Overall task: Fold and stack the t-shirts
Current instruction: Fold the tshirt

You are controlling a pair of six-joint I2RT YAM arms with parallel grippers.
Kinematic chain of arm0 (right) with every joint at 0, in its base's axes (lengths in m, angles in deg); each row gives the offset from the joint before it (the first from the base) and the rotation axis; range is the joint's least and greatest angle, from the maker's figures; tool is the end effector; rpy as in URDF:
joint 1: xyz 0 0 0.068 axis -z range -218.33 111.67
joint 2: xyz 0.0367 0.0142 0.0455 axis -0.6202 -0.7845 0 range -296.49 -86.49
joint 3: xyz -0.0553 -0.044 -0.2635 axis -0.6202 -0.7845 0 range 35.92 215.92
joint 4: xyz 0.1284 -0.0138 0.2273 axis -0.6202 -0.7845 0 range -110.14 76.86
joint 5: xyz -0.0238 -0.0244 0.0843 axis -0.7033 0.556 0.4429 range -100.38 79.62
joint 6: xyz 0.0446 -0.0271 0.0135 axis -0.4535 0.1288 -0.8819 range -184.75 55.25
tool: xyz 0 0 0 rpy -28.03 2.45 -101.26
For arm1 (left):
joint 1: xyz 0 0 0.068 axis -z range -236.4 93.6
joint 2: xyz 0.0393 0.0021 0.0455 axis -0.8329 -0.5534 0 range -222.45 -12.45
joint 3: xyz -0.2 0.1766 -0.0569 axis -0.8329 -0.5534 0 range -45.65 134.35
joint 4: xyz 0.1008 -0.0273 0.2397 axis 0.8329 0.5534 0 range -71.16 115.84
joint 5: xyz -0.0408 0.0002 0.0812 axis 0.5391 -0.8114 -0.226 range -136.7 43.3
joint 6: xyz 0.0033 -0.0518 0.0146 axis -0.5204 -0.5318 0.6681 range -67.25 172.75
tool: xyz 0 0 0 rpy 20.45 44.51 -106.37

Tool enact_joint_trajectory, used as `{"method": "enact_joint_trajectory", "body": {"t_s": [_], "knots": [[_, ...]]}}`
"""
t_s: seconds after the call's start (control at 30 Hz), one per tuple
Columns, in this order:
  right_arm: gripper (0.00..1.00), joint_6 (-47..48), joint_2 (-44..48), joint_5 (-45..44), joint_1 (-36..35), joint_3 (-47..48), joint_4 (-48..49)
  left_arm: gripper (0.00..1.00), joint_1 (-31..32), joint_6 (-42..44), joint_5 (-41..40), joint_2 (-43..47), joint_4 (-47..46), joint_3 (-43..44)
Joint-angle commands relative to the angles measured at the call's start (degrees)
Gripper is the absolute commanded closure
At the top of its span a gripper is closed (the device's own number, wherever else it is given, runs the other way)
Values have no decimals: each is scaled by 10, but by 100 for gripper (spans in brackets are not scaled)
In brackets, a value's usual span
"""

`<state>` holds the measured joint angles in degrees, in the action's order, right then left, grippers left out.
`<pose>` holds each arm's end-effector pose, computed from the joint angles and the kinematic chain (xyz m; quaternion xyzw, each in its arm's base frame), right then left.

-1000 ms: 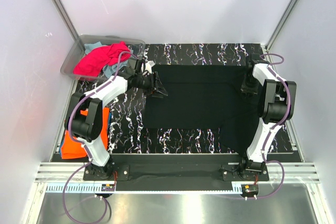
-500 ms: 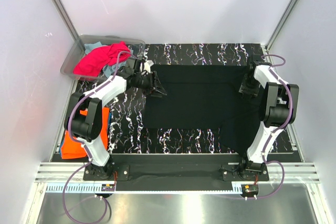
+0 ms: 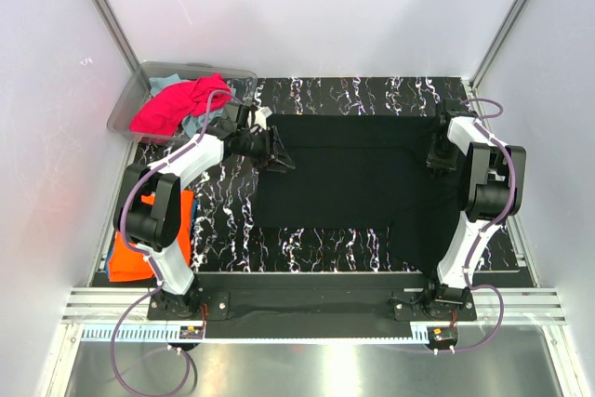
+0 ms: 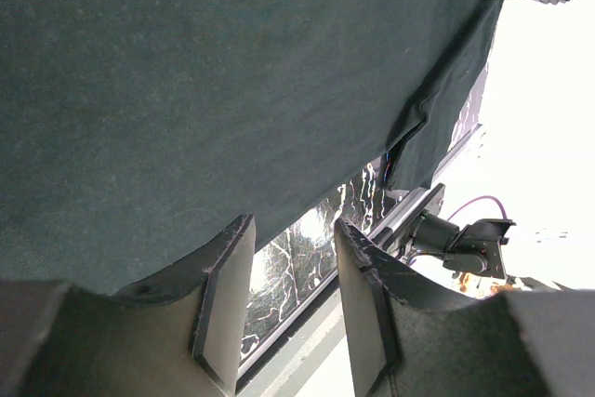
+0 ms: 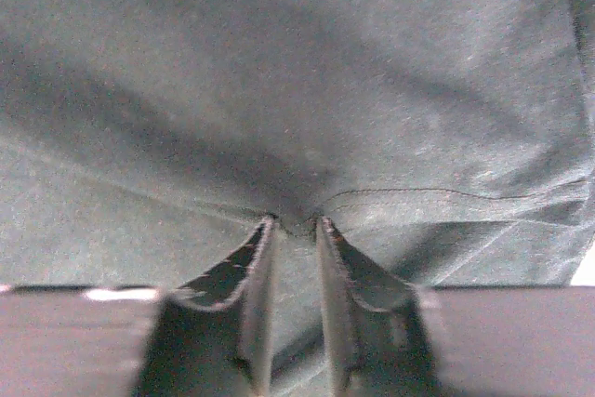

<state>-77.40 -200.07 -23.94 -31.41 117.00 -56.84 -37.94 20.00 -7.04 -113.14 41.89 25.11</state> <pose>0.3865 -0.0553 0.1689 0.1815 0.9691 -0.1111 0.1250 0.3459 -0.1394 0.2217 -0.0042 0.8985 -0.4191 0.1303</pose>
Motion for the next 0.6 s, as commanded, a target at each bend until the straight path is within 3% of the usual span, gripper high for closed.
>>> {"method": "enact_joint_trajectory", "body": {"t_s": [0.0, 0.03, 0.17, 0.57], "knots": [[77, 7, 9, -34, 2, 14, 13, 55, -3, 10, 7, 14, -7, 9], [84, 5, 11, -37, 2, 15, 12, 55, -2, 10, 8, 13, -7, 10], [92, 7, 15, -46, 2, 34, 13, 55, -3, 9, 9, 9, -6, 9], [91, 31, -91, -89, 25, 201, 12, 55, -3, 27, 3, 2, 17, 5]]}}
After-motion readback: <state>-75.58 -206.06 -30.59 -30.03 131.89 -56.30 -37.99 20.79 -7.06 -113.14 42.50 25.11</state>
